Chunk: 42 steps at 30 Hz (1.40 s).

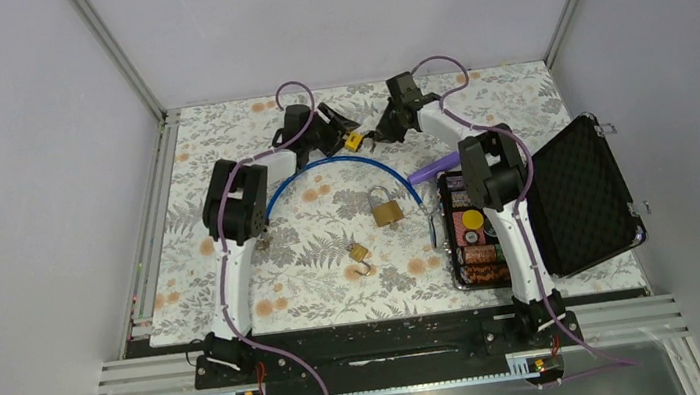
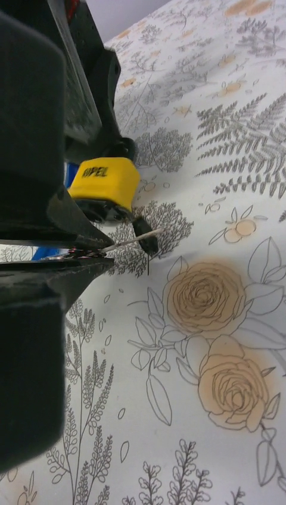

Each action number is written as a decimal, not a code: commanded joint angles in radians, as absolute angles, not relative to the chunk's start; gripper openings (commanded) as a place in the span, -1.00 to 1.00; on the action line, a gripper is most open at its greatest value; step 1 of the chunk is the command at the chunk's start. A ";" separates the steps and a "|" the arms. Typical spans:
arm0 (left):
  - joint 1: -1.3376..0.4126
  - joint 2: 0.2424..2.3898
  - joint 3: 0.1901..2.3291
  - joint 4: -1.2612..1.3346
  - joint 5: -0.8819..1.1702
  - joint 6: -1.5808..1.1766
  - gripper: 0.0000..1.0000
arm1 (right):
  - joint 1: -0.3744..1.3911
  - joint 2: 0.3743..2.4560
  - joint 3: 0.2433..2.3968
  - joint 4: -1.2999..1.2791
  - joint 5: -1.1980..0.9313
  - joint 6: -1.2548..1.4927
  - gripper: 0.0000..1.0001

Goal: Lock with the key
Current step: Place the lock at the center of the board, then pick up the lock from the center of the board.

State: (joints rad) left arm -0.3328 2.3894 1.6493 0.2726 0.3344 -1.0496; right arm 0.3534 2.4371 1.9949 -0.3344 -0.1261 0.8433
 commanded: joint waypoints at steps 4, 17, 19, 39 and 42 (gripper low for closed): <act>-0.325 2.312 1.671 0.170 0.246 -0.932 0.72 | 0.359 2.416 2.050 -0.439 -0.091 0.798 -0.28; -0.284 1.977 1.578 -0.138 0.063 -0.671 0.98 | 0.372 1.996 1.618 -0.366 -0.025 0.528 0.59; -0.283 1.908 1.532 -0.164 0.029 -0.647 0.98 | 0.398 1.911 1.507 -0.356 -0.010 0.490 0.63; -0.286 1.314 1.095 -0.207 0.111 -0.675 0.98 | 0.686 1.877 1.284 -0.393 0.155 0.337 0.99; -0.285 1.294 1.086 -0.201 0.108 -0.681 0.98 | 0.698 1.930 1.337 -0.438 0.182 0.307 0.99</act>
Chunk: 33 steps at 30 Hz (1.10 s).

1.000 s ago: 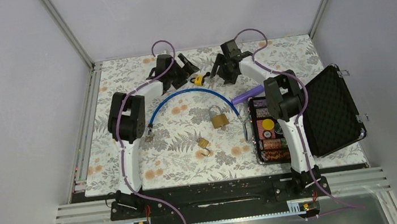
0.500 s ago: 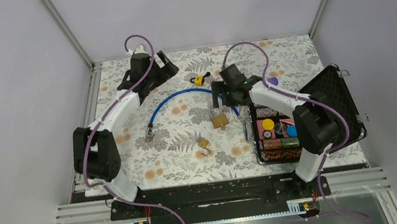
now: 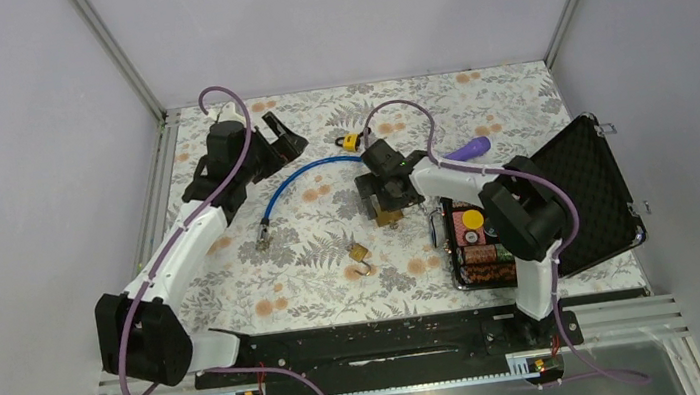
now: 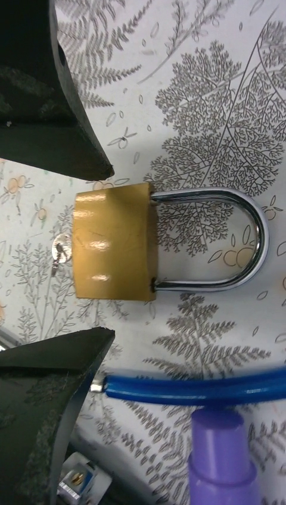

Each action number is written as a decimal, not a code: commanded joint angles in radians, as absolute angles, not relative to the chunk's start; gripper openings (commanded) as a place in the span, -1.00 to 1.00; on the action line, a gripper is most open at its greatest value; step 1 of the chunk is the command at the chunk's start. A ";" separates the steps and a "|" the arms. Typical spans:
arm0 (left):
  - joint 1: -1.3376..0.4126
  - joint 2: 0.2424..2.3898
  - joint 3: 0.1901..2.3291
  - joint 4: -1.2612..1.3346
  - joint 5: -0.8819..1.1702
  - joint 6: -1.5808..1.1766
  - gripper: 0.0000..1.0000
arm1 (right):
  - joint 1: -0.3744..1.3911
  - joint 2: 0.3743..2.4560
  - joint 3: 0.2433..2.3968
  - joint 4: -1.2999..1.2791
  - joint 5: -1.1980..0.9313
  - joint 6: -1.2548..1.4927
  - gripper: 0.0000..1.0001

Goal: Lock with the key
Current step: Pick up the lock from the center of the board.

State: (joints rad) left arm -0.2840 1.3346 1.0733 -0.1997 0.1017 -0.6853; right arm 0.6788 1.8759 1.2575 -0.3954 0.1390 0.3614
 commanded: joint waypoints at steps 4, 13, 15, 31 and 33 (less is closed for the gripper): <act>-0.287 1.301 1.089 -0.197 0.119 -0.687 0.98 | 0.699 1.957 1.350 -0.444 0.200 0.322 0.90; -0.286 1.281 1.080 -0.199 0.117 -0.686 0.98 | 0.698 1.975 1.380 -0.493 0.157 0.402 -0.05; -0.287 1.274 1.072 -0.193 0.127 -0.690 0.98 | 0.699 1.930 1.373 -0.491 0.164 0.420 -0.08; -0.400 1.179 0.864 0.006 0.297 -0.698 0.98 | 0.694 1.480 1.201 -0.267 0.132 0.741 -0.09; -0.438 1.139 0.802 0.081 0.302 -0.692 0.98 | 0.695 1.434 1.162 -0.232 0.139 0.817 -0.08</act>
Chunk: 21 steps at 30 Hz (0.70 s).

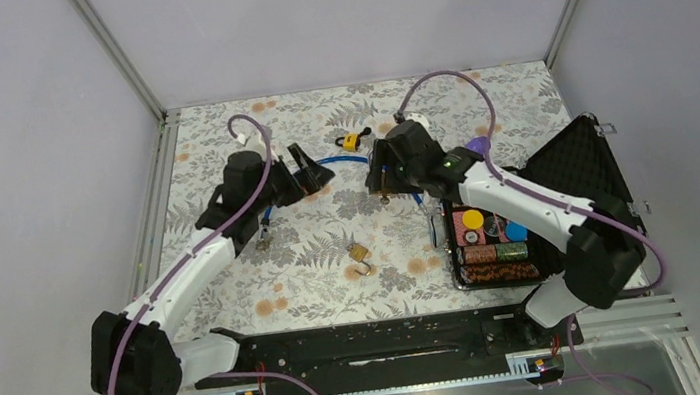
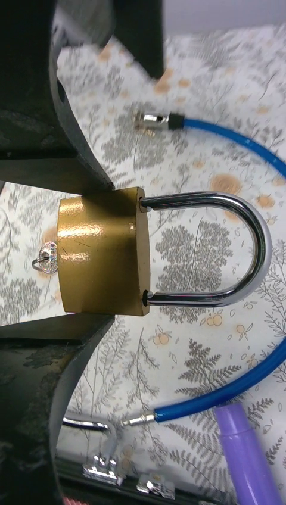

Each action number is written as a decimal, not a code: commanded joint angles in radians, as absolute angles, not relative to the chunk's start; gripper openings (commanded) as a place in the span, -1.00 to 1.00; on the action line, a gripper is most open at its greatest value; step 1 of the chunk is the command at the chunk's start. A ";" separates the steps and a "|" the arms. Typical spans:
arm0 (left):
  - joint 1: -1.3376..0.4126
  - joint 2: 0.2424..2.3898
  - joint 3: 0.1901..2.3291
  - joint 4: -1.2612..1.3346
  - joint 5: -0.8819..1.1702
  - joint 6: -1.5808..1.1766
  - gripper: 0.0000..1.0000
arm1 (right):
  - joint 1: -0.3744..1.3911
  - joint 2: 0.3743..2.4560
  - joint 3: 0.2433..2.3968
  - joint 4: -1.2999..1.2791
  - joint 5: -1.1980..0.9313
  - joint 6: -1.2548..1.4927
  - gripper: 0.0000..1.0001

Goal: Lock with the key
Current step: Pick up the lock from the center of the board, then lock the lock.

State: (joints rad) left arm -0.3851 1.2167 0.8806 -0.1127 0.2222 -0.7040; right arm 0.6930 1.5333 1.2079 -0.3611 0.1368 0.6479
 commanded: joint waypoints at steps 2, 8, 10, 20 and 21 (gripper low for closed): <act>-0.481 1.100 0.737 0.163 0.291 -0.687 0.98 | 0.694 1.384 1.119 -0.173 0.140 0.910 -0.07; -0.595 1.080 0.606 0.407 0.248 -0.642 0.98 | 0.693 1.330 1.021 -0.043 0.051 1.215 -0.08; -0.622 1.107 0.609 0.444 0.246 -0.618 0.98 | 0.696 1.314 0.993 -0.012 0.024 1.297 -0.08; -0.722 1.259 0.684 0.509 0.159 -0.643 0.88 | 0.698 1.204 0.885 0.063 0.022 1.498 -0.08; -0.732 1.272 0.693 0.508 0.140 -0.651 0.85 | 0.699 1.198 0.881 0.068 0.019 1.506 -0.07</act>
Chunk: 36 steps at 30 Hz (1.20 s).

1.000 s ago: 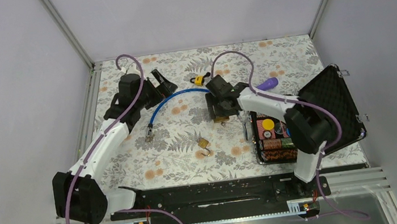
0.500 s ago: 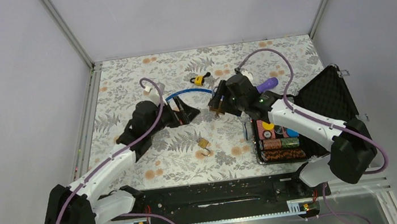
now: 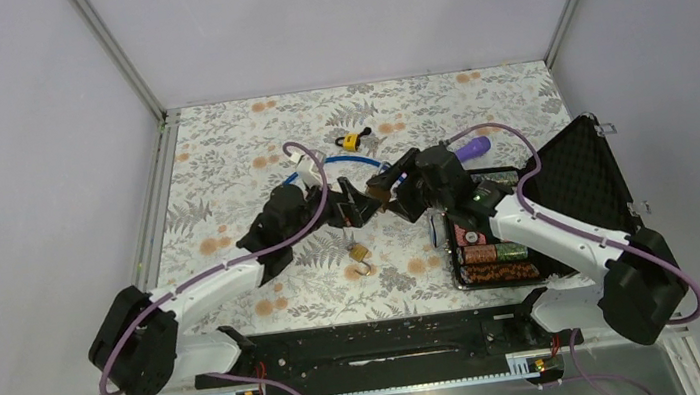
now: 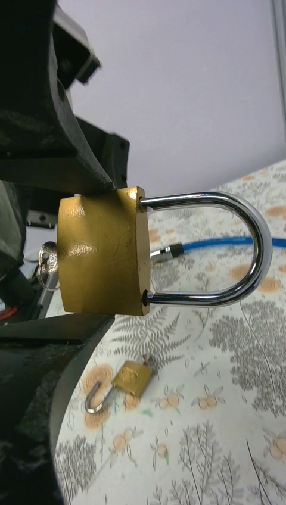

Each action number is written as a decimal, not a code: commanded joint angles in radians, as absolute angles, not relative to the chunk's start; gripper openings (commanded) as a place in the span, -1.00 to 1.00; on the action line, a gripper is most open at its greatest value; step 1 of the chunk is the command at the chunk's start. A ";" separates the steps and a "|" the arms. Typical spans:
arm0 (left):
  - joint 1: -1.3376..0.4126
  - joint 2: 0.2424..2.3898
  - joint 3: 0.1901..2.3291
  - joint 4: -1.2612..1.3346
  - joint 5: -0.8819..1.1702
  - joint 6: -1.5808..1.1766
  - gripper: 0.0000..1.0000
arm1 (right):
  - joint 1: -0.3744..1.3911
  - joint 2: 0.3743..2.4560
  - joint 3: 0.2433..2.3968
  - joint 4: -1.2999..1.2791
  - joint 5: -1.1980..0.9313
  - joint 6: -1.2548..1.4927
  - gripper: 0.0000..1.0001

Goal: Lock with the key
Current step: Lock the lock.

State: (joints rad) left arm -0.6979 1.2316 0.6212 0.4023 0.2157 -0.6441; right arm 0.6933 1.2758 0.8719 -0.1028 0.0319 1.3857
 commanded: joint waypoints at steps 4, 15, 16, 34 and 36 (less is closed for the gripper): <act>-0.756 1.329 0.725 0.520 0.104 -0.690 0.71 | 0.699 1.186 0.879 0.066 0.010 1.511 -0.06; -0.770 1.357 0.792 0.475 0.072 -0.701 -0.99 | 0.697 1.171 0.850 0.056 0.004 1.502 0.06; -0.769 1.352 0.795 0.459 0.071 -0.686 -1.00 | 0.695 1.165 0.838 0.057 0.003 1.495 0.21; -0.586 1.202 0.885 0.205 0.761 -0.335 -1.00 | 0.445 0.971 0.718 0.157 -0.438 0.649 0.98; -0.575 1.205 0.900 0.199 0.843 -0.317 -1.00 | 0.445 0.956 0.720 0.148 -0.499 0.570 0.98</act>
